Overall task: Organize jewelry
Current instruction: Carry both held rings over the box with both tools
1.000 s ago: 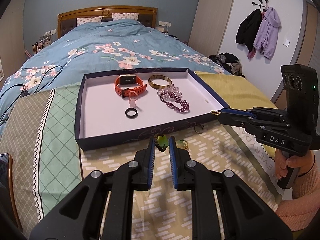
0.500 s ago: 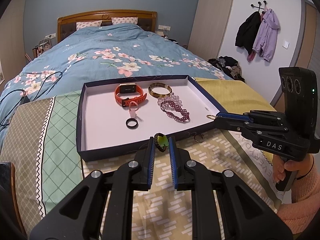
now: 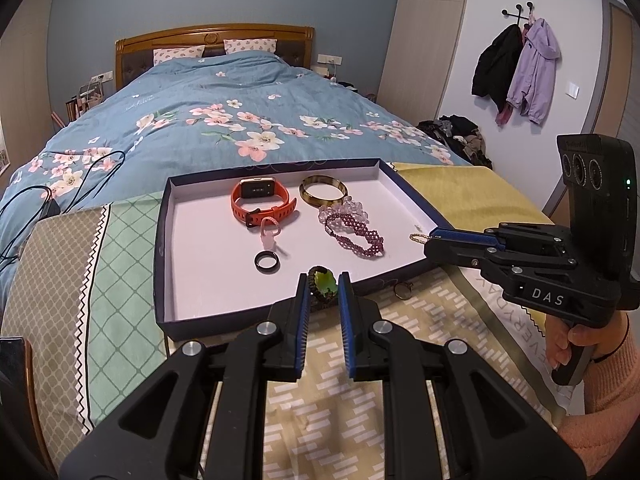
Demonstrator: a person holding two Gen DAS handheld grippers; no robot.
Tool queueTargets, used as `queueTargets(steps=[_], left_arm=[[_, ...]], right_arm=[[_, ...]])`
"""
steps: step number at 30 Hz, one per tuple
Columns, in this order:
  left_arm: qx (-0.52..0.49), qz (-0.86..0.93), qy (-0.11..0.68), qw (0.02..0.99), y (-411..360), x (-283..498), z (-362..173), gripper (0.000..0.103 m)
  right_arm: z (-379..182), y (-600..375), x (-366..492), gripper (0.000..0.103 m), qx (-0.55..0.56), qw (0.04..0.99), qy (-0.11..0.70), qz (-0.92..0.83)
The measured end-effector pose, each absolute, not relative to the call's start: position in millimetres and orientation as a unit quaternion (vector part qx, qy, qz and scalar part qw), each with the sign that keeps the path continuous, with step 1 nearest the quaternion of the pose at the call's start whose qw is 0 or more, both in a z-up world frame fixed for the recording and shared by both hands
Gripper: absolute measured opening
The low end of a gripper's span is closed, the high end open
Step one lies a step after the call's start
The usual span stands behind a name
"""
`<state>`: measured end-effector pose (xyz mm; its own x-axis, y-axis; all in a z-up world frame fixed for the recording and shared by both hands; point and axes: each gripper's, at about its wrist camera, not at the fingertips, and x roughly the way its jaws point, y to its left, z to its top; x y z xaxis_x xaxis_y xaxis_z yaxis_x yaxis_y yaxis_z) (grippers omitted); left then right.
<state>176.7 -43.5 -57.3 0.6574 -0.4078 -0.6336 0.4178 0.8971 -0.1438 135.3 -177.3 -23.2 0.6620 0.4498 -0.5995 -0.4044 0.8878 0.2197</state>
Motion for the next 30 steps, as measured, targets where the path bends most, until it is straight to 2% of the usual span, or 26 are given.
queueTargets(steps=[30], left_arm=[[0.012, -0.222, 0.345, 0.912, -47.1, 193.0, -56.9, 0.014]], right_arm=[[-20.4, -176.3, 160.0, 0.01, 0.026, 0.912, 0.336, 0.233]])
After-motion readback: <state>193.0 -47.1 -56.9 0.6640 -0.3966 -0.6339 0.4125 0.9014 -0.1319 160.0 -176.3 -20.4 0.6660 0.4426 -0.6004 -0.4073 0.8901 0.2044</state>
